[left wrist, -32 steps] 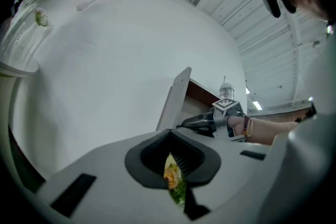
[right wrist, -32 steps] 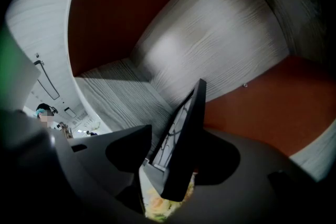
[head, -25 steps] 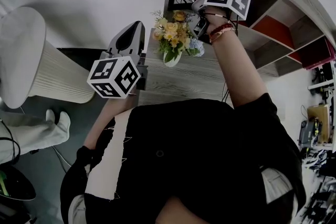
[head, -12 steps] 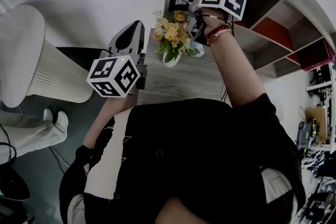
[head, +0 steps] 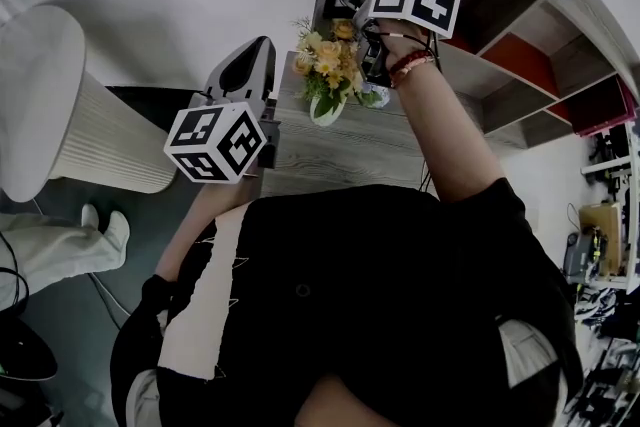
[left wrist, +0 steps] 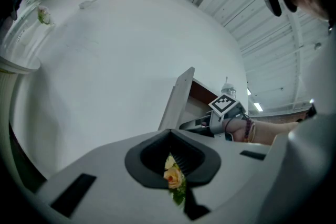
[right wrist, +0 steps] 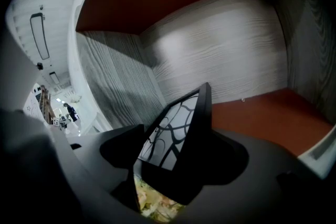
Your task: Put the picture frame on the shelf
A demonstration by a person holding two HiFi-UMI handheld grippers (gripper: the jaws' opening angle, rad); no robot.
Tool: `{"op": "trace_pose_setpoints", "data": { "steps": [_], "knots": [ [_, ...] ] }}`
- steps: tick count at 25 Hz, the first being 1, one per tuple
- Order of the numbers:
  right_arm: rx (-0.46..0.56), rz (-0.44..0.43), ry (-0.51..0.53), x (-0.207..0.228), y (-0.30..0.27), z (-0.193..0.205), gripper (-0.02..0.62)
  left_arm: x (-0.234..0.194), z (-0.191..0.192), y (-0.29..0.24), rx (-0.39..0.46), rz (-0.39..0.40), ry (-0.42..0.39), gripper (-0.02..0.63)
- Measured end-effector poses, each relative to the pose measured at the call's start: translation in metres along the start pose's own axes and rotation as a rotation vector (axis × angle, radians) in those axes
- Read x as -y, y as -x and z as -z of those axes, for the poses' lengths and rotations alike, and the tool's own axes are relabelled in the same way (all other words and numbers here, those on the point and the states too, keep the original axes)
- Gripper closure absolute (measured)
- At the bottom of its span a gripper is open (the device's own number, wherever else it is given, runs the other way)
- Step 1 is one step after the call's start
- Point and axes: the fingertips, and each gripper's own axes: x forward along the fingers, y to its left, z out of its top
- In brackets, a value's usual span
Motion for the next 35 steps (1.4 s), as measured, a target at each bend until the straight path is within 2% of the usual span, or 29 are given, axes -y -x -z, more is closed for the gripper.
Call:
{"op": "trace_pose_setpoints", "data": {
  "steps": [6,11,32,35],
  "knots": [
    [-0.01,0.029,0.049,0.001,-0.001,0.001,0.267,0.0,-0.001,0.0,-0.001,-0.001,0.001,0.594],
    [-0.005,0.075,0.12,0.007,-0.001,0.001,0.21,-0.001,0.001,0.0,-0.001,0.0,0.006,0.594],
    [-0.003,0.109,0.127,0.012,0.0,0.002,0.192,0.005,0.002,0.002,-0.001,0.006,0.01,0.594],
    [-0.004,0.139,0.154,0.016,0.0,0.002,0.177,0.006,0.002,0.003,-0.002,0.007,0.009,0.594]
  ]
}}
